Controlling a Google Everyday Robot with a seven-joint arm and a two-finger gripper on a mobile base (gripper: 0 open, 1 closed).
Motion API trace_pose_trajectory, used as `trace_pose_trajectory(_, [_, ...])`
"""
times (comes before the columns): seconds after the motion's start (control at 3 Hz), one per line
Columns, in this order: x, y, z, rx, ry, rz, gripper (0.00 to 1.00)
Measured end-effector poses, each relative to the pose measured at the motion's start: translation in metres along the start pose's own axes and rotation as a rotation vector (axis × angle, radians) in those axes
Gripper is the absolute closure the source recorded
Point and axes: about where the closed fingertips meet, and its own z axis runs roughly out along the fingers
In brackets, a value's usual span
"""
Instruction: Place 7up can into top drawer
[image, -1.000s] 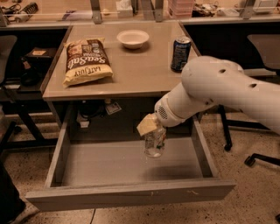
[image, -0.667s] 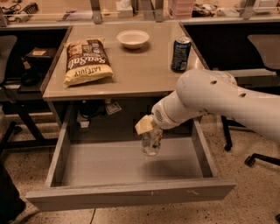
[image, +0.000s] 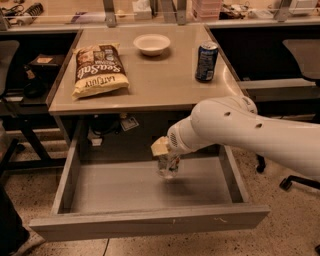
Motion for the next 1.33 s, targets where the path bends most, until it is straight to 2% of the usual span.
trace_pose_trajectory(0.67, [0.008,-0.004,0.016,0.060,-0.040,0.027,1.00])
trace_pose_trajectory(1.33, [0.016,-0.014,0.023,0.093,-0.085,0.072,1.00])
